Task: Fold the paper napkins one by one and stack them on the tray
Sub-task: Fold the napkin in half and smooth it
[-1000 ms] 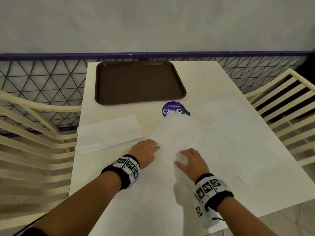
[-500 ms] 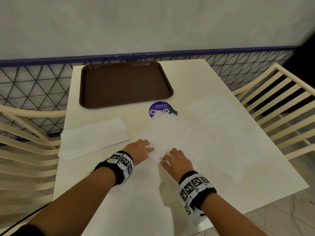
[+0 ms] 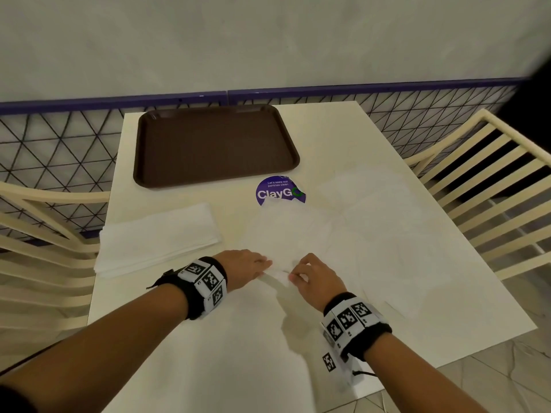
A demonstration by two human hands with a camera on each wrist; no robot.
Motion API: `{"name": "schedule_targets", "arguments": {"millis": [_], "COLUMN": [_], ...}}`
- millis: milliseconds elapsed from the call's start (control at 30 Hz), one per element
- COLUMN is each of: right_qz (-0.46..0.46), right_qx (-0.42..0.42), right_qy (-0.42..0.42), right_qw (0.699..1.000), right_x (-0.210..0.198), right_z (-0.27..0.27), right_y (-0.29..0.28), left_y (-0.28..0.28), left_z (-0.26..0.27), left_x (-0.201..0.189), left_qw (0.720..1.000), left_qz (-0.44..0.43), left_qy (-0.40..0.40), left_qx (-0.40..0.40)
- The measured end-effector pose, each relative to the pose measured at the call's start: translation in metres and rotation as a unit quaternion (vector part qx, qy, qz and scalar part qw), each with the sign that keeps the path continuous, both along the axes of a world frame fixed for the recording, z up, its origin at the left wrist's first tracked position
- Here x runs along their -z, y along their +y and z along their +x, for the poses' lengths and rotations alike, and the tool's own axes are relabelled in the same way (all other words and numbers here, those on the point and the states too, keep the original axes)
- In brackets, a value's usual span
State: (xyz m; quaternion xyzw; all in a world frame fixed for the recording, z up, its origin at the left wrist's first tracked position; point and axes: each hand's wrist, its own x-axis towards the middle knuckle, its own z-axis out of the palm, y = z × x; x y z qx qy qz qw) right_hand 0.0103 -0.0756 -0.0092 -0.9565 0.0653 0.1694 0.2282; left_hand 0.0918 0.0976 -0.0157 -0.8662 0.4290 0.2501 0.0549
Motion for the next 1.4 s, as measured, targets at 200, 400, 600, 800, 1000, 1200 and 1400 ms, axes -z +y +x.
{"name": "schedule_targets", "arguments": {"millis": [200,400,600,800,1000,1200,1400], "right_qz": [0.015,0.066,0.092,0.104,0.104,-0.044,0.015], "right_qx": [-0.033,-0.036,-0.052,-0.074,-0.108,-0.234,-0.228], "right_qy": [0.024,-0.003,-0.073,-0.090,-0.069,-0.018,0.015], "right_qw": [0.999,0.997,0.992,0.988,0.986,0.971,0.974], "right_x": [-0.005,-0.010,-0.013,-0.019,-0.019,-0.003,-0.004], "right_z": [-0.005,-0.009,-0.018,-0.028,-0.036,-0.046,-0.041], "right_y": [-0.013,-0.022,-0.027,-0.017,0.016,0.012,0.020], "left_y": [0.003,0.011,0.014,0.014,0.014,0.071,0.121], "left_z": [-0.007,-0.002,-0.002,-0.028,-0.051,-0.073,-0.095], "left_x": [-0.001,-0.002,-0.024,-0.036,-0.029,-0.003,0.016], "left_qw": [0.995,0.993,0.991,0.991,0.984,0.954,0.940], "left_qz": [-0.070,-0.065,-0.068,-0.096,-0.156,-0.273,-0.296], "left_qy": [0.053,0.047,0.018,0.029,0.007,-0.024,-0.048], "left_qx": [-0.043,-0.085,-0.111,-0.093,-0.081,-0.122,-0.164]}}
